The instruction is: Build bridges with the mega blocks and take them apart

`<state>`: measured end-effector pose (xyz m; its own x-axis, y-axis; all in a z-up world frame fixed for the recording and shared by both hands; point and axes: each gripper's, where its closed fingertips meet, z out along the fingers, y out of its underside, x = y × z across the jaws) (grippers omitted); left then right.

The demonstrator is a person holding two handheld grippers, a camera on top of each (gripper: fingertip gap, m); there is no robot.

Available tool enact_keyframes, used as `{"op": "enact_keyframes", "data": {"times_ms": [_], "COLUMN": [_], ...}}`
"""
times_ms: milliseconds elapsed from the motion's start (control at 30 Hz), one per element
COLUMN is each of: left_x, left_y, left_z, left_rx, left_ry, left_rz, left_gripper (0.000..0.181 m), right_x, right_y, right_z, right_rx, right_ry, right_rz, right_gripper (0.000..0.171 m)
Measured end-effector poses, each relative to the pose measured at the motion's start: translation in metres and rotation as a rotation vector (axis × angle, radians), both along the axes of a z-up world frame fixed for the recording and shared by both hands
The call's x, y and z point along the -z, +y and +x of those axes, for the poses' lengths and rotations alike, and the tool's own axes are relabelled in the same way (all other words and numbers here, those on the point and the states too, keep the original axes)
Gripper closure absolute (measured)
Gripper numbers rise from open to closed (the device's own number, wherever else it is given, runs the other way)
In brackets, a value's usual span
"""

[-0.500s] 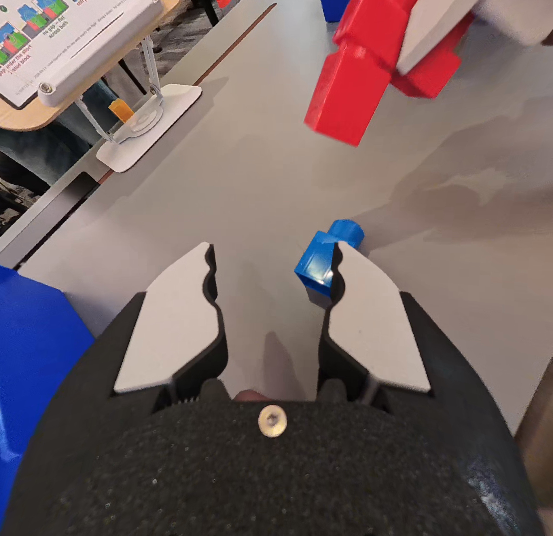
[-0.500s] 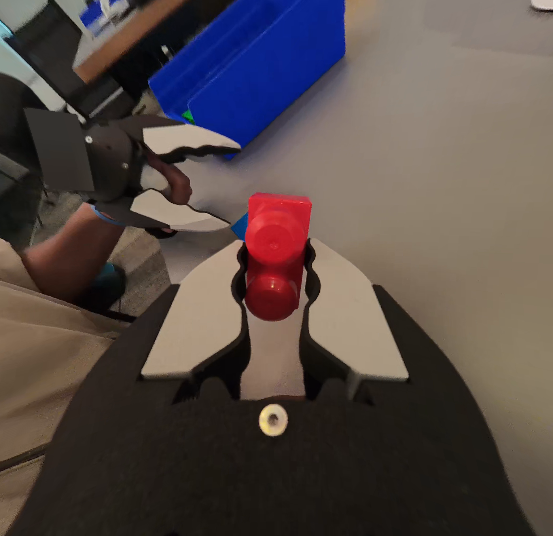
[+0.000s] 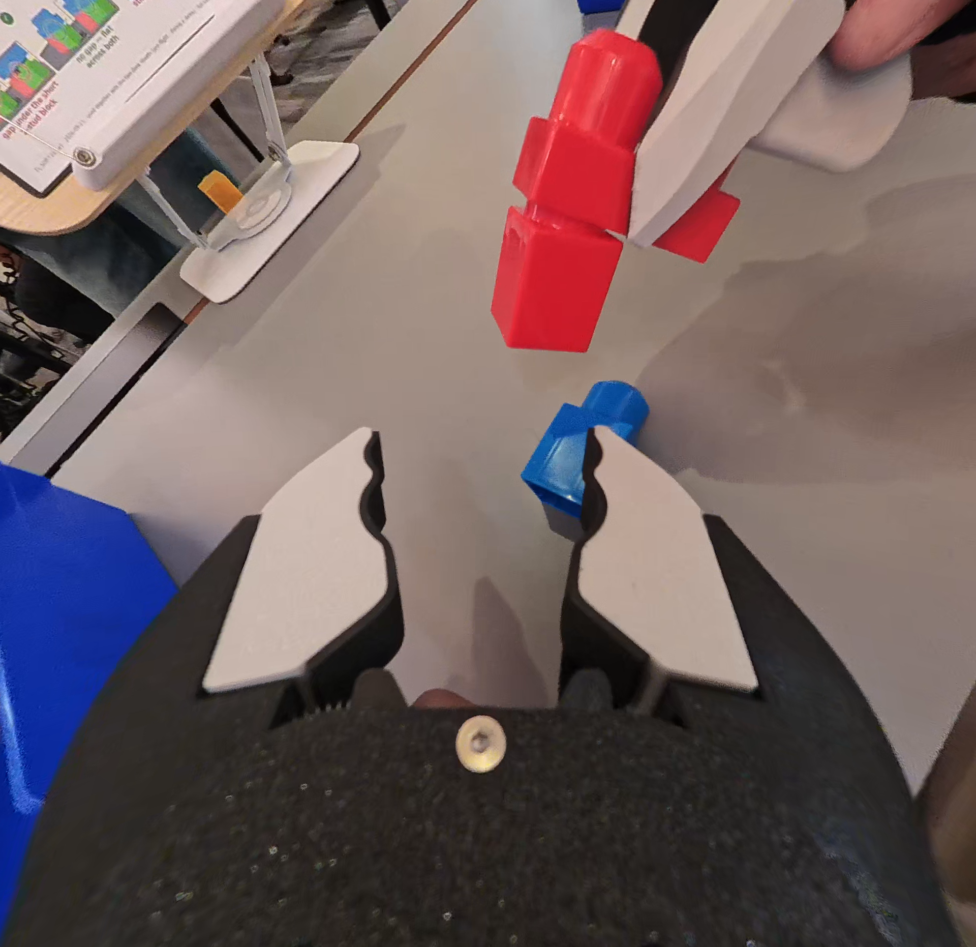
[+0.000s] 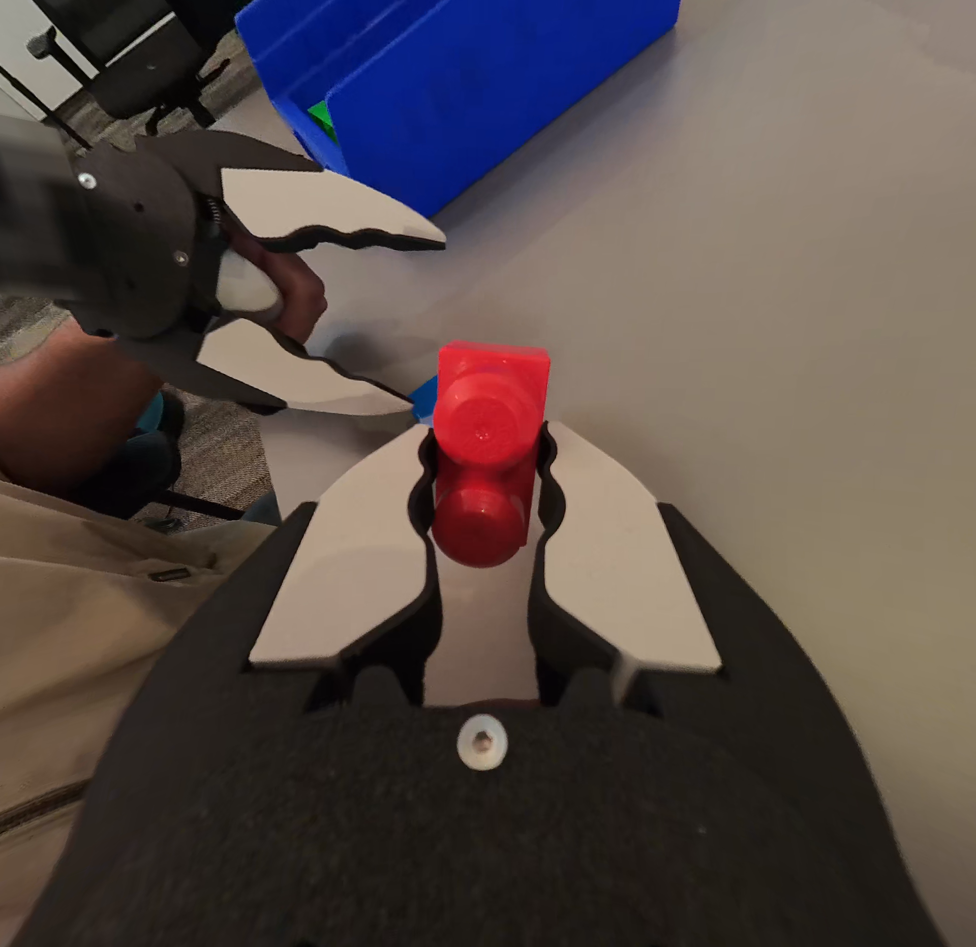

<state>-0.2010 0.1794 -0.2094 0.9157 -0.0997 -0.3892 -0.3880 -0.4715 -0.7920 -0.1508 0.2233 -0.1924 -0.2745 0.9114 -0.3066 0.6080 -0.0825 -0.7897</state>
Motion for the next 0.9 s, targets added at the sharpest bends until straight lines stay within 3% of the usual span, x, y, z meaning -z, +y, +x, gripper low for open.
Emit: {"op": "enact_keyframes", "data": {"times_ms": [500, 900], "left_x": [-0.007, 0.004], "left_y": [0.026, 0.028], "left_z": [0.009, 0.006], "left_rx": [0.022, 0.02], "left_ry": [0.023, 0.013], "left_rz": [0.024, -0.001], "left_gripper": [0.11, 0.108], "right_x": [-0.002, 0.011], "right_y": [-0.014, -0.007], "right_z": [-0.005, 0.004], "right_rx": [-0.022, -0.016], "right_ry": [0.015, -0.022], "right_rz": [-0.014, -0.042], "right_gripper": [0.135, 0.135]}}
